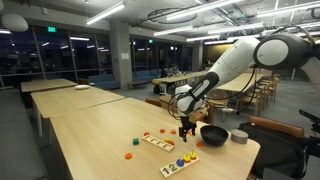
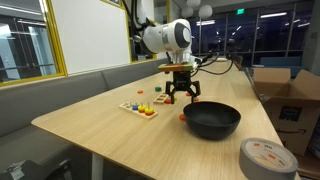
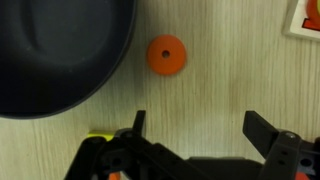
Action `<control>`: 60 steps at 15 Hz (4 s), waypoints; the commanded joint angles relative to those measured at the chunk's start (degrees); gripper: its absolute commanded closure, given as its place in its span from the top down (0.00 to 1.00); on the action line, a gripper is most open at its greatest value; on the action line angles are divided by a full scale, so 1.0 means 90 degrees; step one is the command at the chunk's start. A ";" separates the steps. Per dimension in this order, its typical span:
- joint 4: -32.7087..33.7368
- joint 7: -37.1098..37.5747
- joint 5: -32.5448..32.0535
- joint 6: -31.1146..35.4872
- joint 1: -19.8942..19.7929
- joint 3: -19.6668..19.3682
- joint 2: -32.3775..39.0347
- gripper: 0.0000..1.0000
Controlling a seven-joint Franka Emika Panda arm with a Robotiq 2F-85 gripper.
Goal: Put the orange circle on top of the orange circle.
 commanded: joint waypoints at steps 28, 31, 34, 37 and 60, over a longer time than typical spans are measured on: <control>-0.0934 -0.0682 0.1409 0.0244 -0.0685 -0.0028 -0.0354 1.00; -0.1159 -0.0662 0.1634 0.0551 -0.0697 -0.0031 -0.0471 1.00; -0.1355 -0.0564 0.1773 0.0899 -0.0658 -0.0043 -0.0549 1.00; -0.1519 -0.0495 0.1812 0.1191 -0.0621 -0.0061 -0.0618 1.00; -0.2546 0.0492 0.1589 0.2537 -0.0352 -0.0286 -0.1003 1.00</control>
